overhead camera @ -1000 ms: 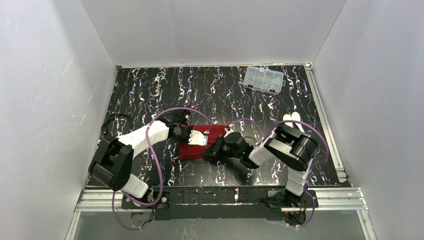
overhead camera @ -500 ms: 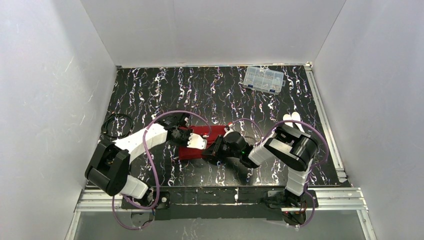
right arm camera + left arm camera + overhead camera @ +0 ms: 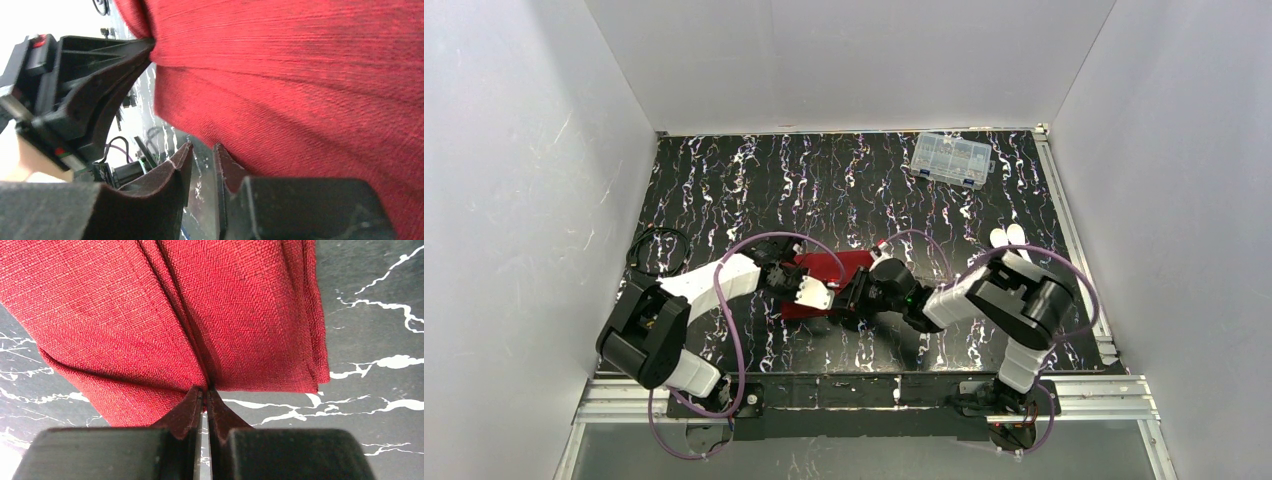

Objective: Fold the napkin into a case and place the utensils inside
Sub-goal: Smooth out the 2/3-rectangle-folded napkin at the center of the board.

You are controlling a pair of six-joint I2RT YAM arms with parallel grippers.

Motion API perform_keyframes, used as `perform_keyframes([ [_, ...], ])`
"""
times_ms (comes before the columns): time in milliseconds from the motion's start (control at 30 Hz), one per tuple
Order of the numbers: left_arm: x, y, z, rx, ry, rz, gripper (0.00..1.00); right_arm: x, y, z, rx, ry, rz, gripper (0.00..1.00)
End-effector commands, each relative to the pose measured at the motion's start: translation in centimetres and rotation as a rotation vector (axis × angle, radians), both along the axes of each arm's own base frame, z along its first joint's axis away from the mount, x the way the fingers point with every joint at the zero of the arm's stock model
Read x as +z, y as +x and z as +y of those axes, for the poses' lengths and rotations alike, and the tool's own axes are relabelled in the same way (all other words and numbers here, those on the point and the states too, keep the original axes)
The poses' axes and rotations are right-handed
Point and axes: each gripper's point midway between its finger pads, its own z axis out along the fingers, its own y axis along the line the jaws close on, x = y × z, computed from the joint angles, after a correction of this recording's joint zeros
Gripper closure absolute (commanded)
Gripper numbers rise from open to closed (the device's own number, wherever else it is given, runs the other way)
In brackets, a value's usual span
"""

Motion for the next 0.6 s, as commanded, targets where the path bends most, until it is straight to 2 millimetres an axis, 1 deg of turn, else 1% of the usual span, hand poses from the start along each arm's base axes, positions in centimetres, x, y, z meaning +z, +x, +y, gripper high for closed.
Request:
perform_keyframes([
  [0,-1.4,-0.6,0.4,-0.025,0.035,0.034,1.00,4.0,1.7,-0.4,0.010,-0.030,-0.140,0.68],
  [33,-1.4,-0.5,0.3,-0.026,0.034,0.033,1.00,4.7,2.2,-0.8,0.006,-0.031,-0.155,0.66],
  [67,-1.4,-0.5,0.3,-0.028,0.034,0.033,1.00,5.0,2.4,-1.4,0.010,-0.046,-0.148,0.66],
  [100,-1.5,-0.5,0.2,-0.028,0.034,0.035,1.00,5.8,3.3,-2.0,-0.003,-0.041,-0.162,0.65],
  [133,-1.5,-0.5,0.2,-0.030,0.032,0.034,1.00,6.1,3.9,-2.9,-0.006,-0.055,-0.158,0.65],
  [200,-1.5,-0.6,0.2,-0.036,0.036,0.037,1.00,7.2,5.8,-4.8,-0.030,-0.070,-0.179,0.65],
  [267,-1.7,-0.8,0.3,-0.042,0.040,0.042,1.00,7.6,7.7,-6.2,-0.034,-0.100,-0.187,0.65],
  [300,-1.8,-0.8,0.4,-0.046,0.043,0.041,1.00,7.6,8.3,-6.4,-0.020,-0.117,-0.182,0.66],
  [333,-1.8,-0.8,0.4,-0.050,0.046,0.040,1.00,7.5,8.9,-6.3,-0.004,-0.123,-0.180,0.66],
  [400,-2.0,-1.0,0.4,-0.056,0.050,0.042,1.00,7.6,9.8,-5.5,0.025,-0.105,-0.171,0.67],
  [467,-2.0,-1.0,0.5,-0.063,0.056,0.039,1.00,7.6,10.4,-4.2,0.067,-0.075,-0.164,0.68],
  [567,-2.2,-1.1,0.8,-0.075,0.070,0.036,1.00,6.7,10.7,-2.2,0.154,-0.034,-0.116,0.69],
])
